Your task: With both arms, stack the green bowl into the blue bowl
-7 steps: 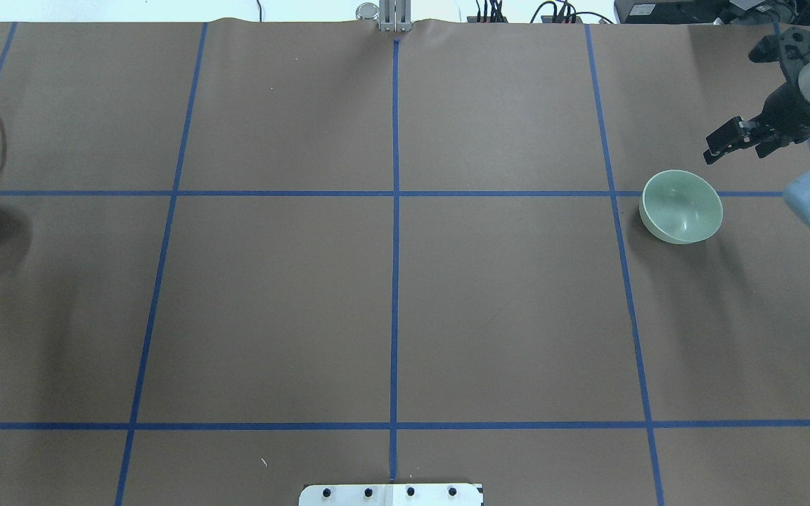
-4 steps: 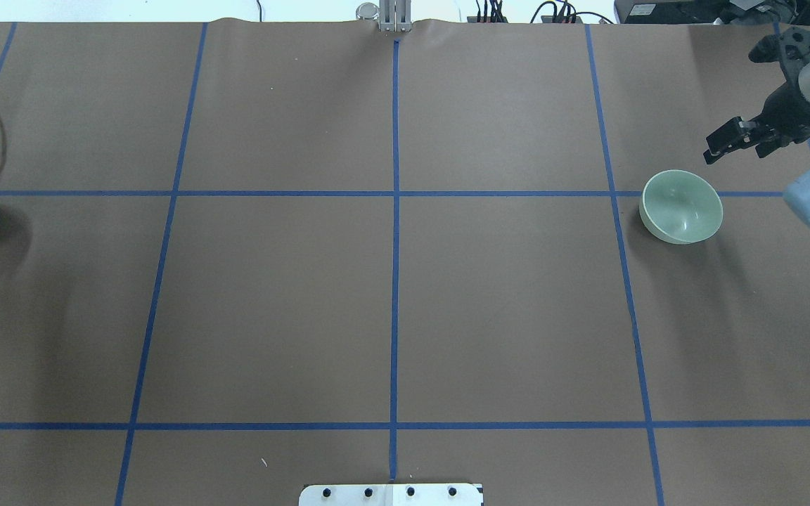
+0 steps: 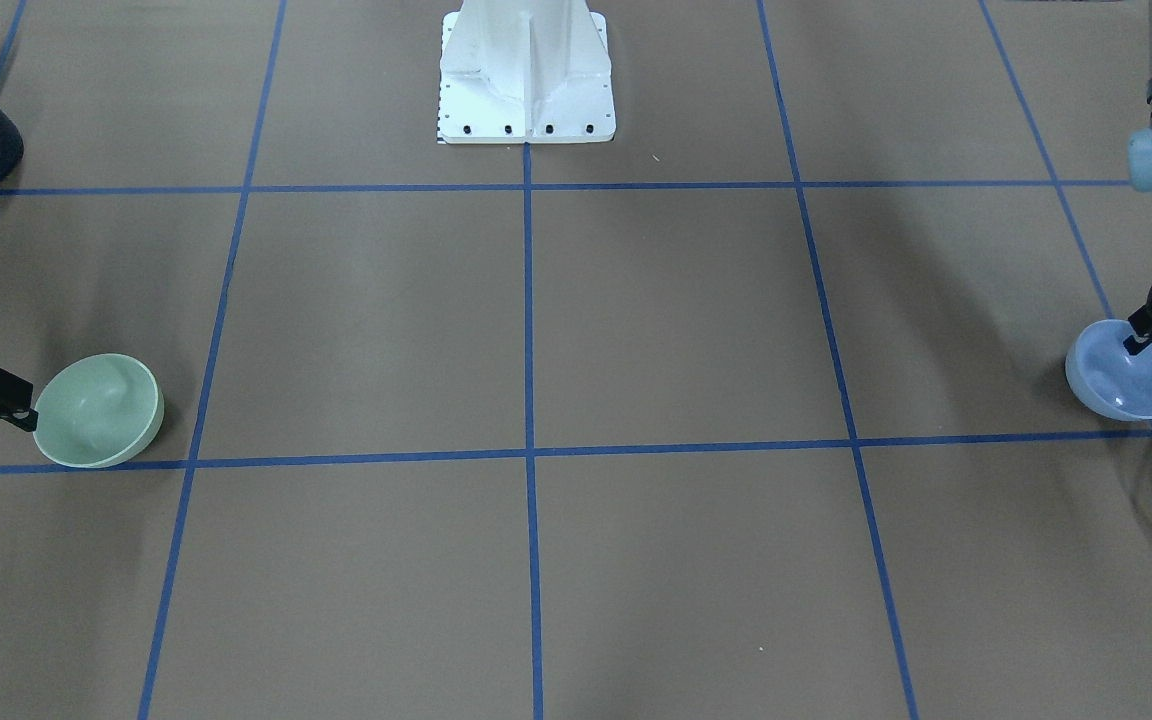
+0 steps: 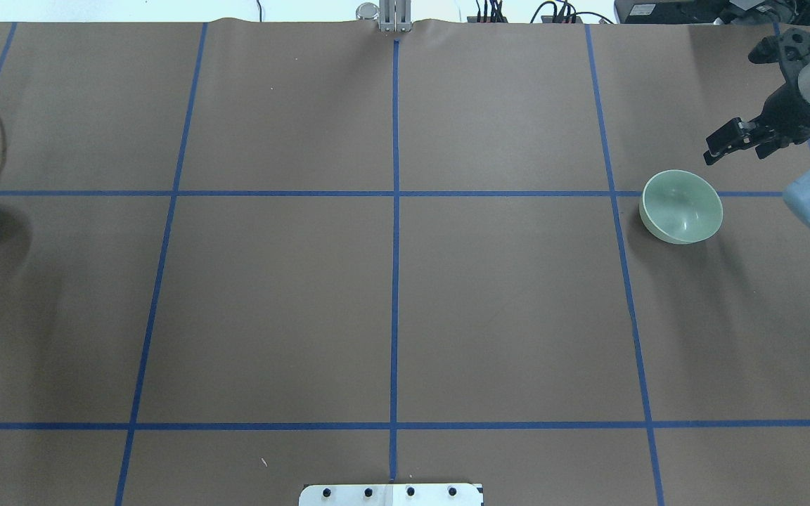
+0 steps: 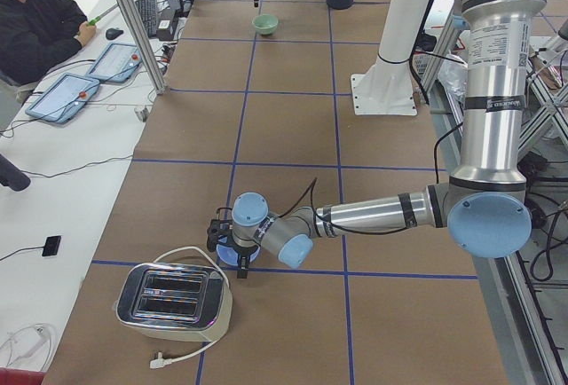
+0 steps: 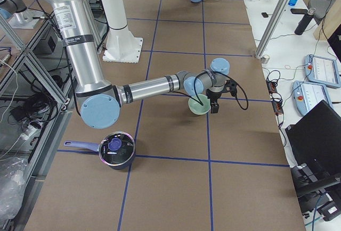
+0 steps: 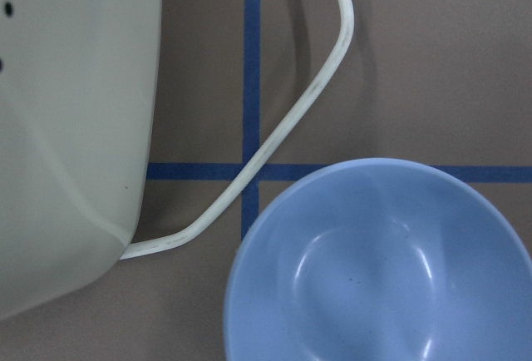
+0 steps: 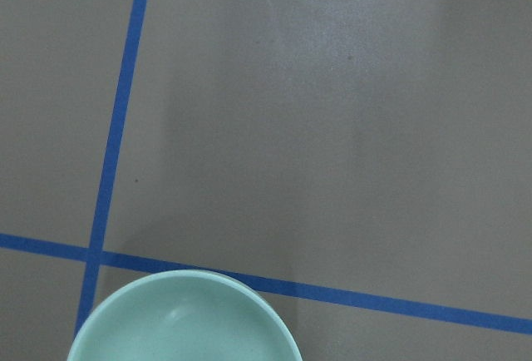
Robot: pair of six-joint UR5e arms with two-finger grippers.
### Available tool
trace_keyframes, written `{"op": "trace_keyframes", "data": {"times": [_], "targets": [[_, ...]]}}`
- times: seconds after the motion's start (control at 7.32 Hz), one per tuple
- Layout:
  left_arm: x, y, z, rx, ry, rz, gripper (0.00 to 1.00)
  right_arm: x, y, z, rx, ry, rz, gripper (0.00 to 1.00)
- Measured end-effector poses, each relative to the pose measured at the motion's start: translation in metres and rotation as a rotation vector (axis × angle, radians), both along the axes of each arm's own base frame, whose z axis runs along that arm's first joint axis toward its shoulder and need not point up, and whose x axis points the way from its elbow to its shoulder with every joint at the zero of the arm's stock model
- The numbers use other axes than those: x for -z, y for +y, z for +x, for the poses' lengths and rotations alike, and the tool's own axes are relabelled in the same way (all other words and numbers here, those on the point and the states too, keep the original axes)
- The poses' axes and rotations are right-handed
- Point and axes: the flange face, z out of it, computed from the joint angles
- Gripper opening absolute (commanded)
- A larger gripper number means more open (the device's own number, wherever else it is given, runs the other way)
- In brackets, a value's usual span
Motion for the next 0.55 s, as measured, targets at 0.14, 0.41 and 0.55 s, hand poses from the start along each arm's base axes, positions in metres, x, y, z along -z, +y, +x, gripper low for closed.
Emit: {"op": "trace_keyframes", "data": {"times": [0.14, 0.41, 0.55], "targets": [[-0.002, 0.0, 0.001, 0.0, -0.005, 0.002, 0.97, -0.004, 0.002, -0.001, 0.003, 0.003, -0.006, 1.0], [-0.002, 0.0, 0.002, 0.0, -0.007, 0.003, 0.89, -0.011, 0.006, -0.011, 0.02, 0.009, -0.019, 1.0], [-0.002, 0.001, 0.002, -0.001, -0.007, 0.002, 0.83, -0.013, 0.007, -0.015, 0.027, 0.011, -0.023, 1.0]]}}
